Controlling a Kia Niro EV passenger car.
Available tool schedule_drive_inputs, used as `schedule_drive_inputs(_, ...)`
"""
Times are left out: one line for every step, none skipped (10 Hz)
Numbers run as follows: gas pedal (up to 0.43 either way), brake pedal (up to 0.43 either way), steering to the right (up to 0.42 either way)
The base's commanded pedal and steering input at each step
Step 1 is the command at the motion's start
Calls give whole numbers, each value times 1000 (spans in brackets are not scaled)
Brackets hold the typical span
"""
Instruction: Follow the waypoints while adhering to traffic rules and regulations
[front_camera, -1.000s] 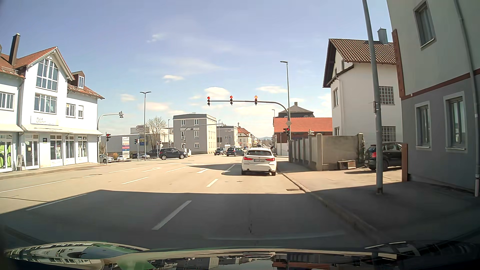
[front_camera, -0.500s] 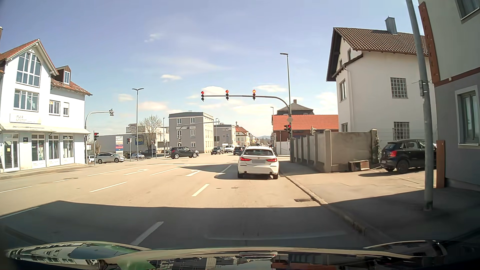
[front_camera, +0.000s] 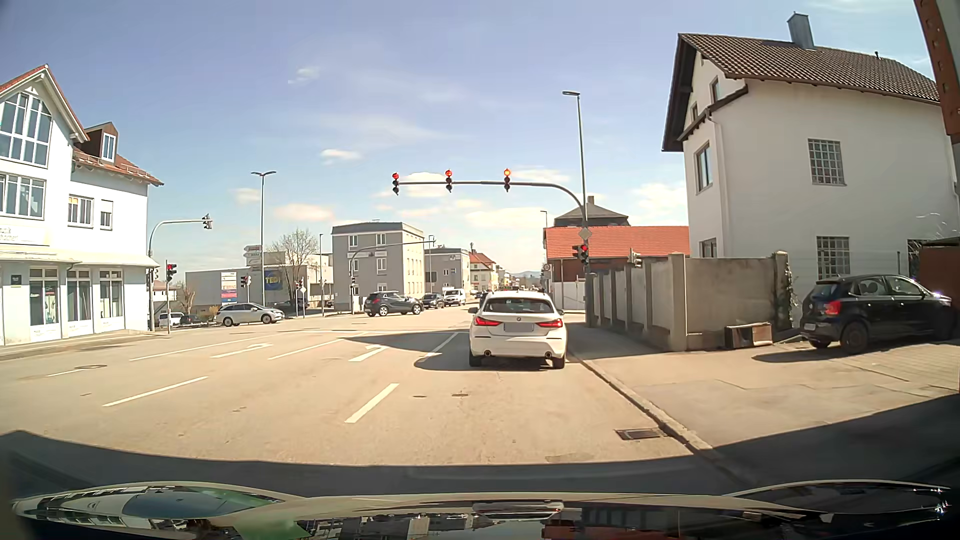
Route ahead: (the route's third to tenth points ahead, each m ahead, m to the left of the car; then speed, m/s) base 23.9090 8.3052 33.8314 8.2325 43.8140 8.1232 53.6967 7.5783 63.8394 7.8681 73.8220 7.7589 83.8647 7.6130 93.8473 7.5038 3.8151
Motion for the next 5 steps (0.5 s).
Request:
schedule_drive_inputs(0, 183, 5)
schedule_drive_inputs(0, 177, 5)
schedule_drive_inputs(0, 177, 6)
schedule_drive_inputs(0, 171, 8)
schedule_drive_inputs(0, 177, 8)
